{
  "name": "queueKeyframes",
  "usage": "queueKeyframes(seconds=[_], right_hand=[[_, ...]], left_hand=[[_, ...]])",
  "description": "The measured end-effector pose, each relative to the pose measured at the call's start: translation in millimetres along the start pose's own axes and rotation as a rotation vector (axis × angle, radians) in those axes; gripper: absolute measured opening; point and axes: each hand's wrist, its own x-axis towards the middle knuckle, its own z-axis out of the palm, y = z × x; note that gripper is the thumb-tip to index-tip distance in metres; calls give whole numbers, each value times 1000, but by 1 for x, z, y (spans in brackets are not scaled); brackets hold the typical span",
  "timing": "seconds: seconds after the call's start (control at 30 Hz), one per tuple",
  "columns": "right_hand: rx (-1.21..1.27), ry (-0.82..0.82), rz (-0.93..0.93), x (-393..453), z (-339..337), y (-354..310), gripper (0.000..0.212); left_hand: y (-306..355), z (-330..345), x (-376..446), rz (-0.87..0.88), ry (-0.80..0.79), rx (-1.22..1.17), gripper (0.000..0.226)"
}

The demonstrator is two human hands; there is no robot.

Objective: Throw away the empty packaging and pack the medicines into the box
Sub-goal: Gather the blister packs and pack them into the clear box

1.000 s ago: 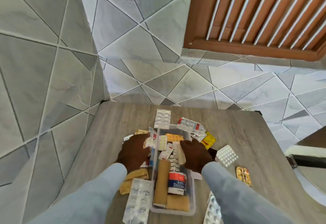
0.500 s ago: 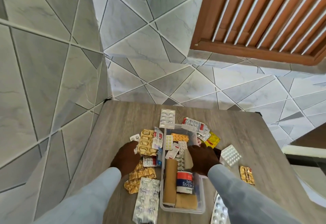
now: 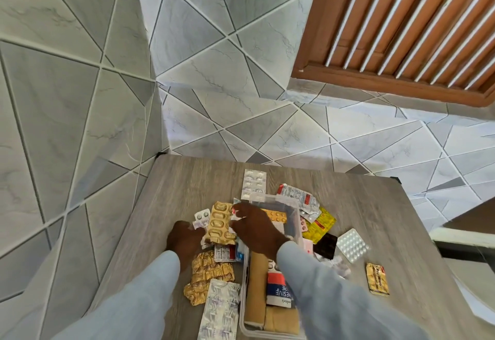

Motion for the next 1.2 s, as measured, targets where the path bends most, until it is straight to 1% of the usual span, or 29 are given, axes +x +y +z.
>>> queueKeyframes(seconds=[0.07,0.13,0.2,0.27,0.37,0.4,0.47,0.57,0.63,0.7,0.73,0.83,0.87,0.97,1.0,1.1,1.13,1.17,1.2], right_hand=[[-45,-97,12,13,21,-10,53],[-199,-195,24,21,36,-13,59],[-308,-236,68,29,51,-9,61],[-390,-238,118,35,66,-6,62],[-469,-266,149,36,81,-4,76],[-473,-267,147,37,83,-4,76],[-474,-260,147,37,88,-2,73],[-499,-251,123,38,90,2,75],[-494,-240,93,37,87,3,74],[-480,-209,43,34,86,4,69],[-466,-191,22,31,87,4,66],[-406,-147,-26,24,92,7,59],[-381,-144,-42,21,93,7,56],[-296,-148,-55,18,95,11,51],[-264,-126,-50,17,95,12,50],[-198,37,-17,19,89,12,39],[-200,67,7,21,87,12,39],[-199,74,26,25,88,15,44],[-215,52,66,31,90,19,53]], left_hand=[[-5,-2,9,-68,-32,-96,48],[-3,-5,11,-76,-67,-148,31],[1,-4,14,-77,-78,-186,18],[4,-4,17,-90,-111,-234,15],[11,-2,22,-148,-203,-336,14],[13,-1,23,-163,-228,-356,16],[16,2,28,-178,-262,-367,25],[18,4,33,-212,-259,-355,59],[19,6,36,-210,-252,-321,69],[19,9,36,-193,-254,-245,64],[18,11,37,-195,-258,-222,56],[14,15,40,-184,-276,-208,23],[13,16,39,-168,-276,-194,18],[13,21,40,-123,-238,-141,15],[14,22,40,-114,-223,-115,13],[17,25,42,-82,-184,-42,14],[15,25,44,-75,-174,-24,17],[14,25,45,-69,-167,0,19],[12,25,46,-64,-161,17,20]])
